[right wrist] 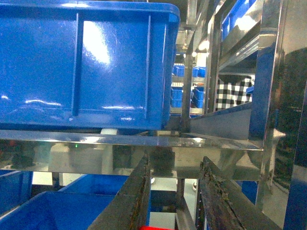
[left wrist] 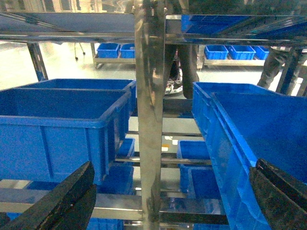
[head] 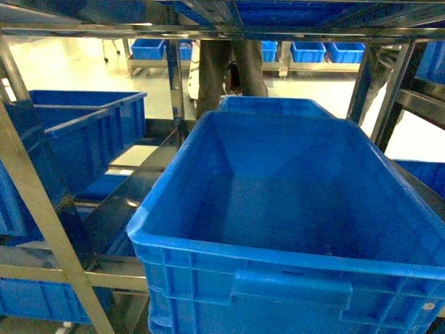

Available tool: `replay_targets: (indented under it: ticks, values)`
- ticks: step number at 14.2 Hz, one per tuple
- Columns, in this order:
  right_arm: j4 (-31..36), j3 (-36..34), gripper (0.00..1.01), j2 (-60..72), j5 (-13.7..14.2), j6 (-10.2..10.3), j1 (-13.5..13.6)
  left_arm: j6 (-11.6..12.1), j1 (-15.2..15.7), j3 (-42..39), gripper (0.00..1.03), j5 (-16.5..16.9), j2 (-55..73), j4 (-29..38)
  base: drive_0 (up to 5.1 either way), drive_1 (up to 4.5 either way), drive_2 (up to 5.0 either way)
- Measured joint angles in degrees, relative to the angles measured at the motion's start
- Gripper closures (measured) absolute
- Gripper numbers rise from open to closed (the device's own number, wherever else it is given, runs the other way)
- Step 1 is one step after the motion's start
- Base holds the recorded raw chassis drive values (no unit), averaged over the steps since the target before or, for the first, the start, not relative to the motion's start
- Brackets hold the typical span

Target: Pick red block from blue box to shelf

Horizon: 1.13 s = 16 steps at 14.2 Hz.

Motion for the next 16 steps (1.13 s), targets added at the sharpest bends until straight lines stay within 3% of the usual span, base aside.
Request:
replay_targets:
  ticks: [16]
  values:
    - [0.00,0.00,0.74,0.00,0.00,0.00,0.00,0.00,0.00,0.00,0.05,0.00,0.00,0.00,0.0,0.00,0.0]
